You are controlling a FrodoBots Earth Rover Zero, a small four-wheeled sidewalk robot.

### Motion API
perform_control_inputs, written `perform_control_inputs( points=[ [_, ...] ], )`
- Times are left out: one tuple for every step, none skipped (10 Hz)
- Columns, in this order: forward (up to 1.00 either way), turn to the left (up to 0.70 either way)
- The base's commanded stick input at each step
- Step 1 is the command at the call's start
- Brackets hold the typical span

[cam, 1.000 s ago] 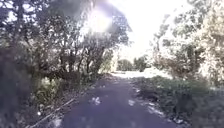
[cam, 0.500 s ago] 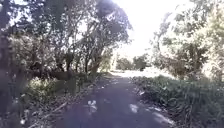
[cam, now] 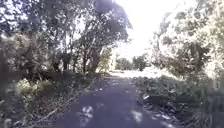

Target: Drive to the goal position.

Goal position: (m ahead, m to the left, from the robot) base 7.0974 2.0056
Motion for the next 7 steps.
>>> perform_control_inputs(
  points=[
    [0.5,0.0],
    [0.5,0.0],
    [0.5,0.0],
    [0.5,0.0],
    [0.5,0.0],
    [0.5,0.0],
    [0.5,0.0]
  ],
)
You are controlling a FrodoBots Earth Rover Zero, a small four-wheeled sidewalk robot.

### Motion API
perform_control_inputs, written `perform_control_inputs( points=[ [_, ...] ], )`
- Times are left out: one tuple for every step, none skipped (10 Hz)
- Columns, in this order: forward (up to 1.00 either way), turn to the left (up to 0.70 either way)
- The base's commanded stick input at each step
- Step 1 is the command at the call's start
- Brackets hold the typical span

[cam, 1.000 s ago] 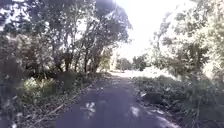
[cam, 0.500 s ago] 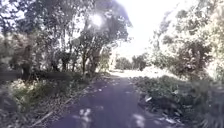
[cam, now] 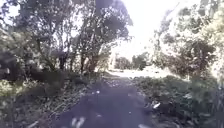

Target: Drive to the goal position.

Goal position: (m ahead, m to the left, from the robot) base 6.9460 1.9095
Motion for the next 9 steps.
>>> perform_control_inputs(
  points=[
    [0.5,0.0],
    [0.5,0.0],
    [0.5,0.0],
    [0.5,0.0],
    [0.5,0.0],
    [0.5,0.0],
    [0.5,0.0],
    [0.5,0.0],
    [0.5,0.0]
  ],
)
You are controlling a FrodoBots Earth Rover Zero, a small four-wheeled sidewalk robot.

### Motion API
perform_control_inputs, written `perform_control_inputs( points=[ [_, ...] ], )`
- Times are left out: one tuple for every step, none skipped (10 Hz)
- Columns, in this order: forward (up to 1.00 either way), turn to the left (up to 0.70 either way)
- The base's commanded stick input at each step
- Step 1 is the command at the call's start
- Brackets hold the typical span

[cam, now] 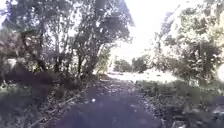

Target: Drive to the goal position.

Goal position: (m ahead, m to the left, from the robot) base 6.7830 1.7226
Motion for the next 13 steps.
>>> perform_control_inputs(
  points=[
    [0.5,0.0],
    [0.5,0.0],
    [0.5,0.0],
    [0.5,0.0],
    [0.5,0.0],
    [0.5,0.0],
    [0.5,0.0],
    [0.5,0.0],
    [0.5,0.0],
    [0.5,0.0],
    [0.5,0.0],
    [0.5,0.0],
    [0.5,0.0]
  ],
)
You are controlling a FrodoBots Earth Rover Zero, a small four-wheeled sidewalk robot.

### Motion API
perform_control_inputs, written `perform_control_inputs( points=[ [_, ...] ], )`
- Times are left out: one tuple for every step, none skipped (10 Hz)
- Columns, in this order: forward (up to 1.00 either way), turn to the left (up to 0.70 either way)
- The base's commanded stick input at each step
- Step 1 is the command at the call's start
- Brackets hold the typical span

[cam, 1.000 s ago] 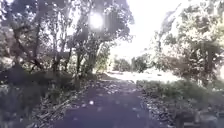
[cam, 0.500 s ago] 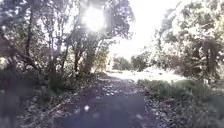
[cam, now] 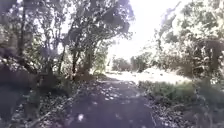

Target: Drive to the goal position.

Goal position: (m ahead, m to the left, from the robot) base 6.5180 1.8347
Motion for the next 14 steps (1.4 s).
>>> perform_control_inputs(
  points=[
    [0.5,0.0],
    [0.5,0.0],
    [0.5,0.0],
    [0.5,0.0],
    [0.5,0.0],
    [0.5,0.0],
    [0.5,0.0],
    [0.5,0.0],
    [0.5,0.0],
    [0.5,0.0],
    [0.5,0.0],
    [0.5,0.0],
    [0.5,0.0],
    [0.5,0.0]
  ],
)
